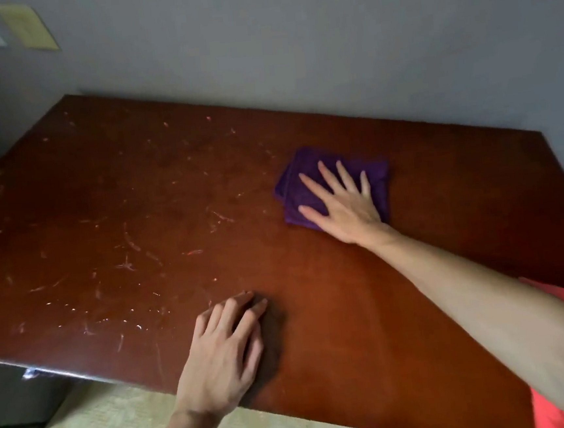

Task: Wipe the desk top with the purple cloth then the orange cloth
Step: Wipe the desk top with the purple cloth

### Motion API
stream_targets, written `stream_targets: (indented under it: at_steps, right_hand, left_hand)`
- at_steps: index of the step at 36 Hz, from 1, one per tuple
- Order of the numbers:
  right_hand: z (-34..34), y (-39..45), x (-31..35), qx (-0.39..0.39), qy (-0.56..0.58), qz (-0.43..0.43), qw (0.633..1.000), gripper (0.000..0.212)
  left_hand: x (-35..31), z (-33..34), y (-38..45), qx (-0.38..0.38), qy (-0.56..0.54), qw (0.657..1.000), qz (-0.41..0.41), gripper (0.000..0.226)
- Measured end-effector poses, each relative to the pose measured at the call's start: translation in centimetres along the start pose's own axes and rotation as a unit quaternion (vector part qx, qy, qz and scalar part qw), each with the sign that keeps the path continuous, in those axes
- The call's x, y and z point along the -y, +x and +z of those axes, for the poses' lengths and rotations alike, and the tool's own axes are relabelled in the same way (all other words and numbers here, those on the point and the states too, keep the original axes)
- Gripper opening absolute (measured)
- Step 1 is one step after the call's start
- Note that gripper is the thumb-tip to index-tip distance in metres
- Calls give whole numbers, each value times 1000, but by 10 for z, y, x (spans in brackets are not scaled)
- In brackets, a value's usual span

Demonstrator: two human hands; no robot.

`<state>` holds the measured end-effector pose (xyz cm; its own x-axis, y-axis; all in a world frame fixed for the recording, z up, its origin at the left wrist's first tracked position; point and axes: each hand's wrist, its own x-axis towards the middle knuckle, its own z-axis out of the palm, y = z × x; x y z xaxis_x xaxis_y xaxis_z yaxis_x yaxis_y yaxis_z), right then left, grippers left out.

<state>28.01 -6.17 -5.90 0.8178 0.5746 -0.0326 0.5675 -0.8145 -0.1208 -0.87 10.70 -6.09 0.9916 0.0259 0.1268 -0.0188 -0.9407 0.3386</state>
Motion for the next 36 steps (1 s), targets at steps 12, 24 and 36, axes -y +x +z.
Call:
stream_targets:
  at_steps: [12, 24, 36]
  right_hand:
    - [24, -206, 70, 5, -22, -41, 999, 75]
    - [3, 7, 47, 25, -8, -59, 998, 79]
    - [-11, 180, 40, 20, 21, -8, 1000, 81]
  left_hand:
    - [-10, -6, -1, -19, 32, 999, -40, 43]
    - [-7, -2, 0, -29, 7, 998, -51, 43]
    - [7, 8, 1, -6, -10, 999, -40, 46]
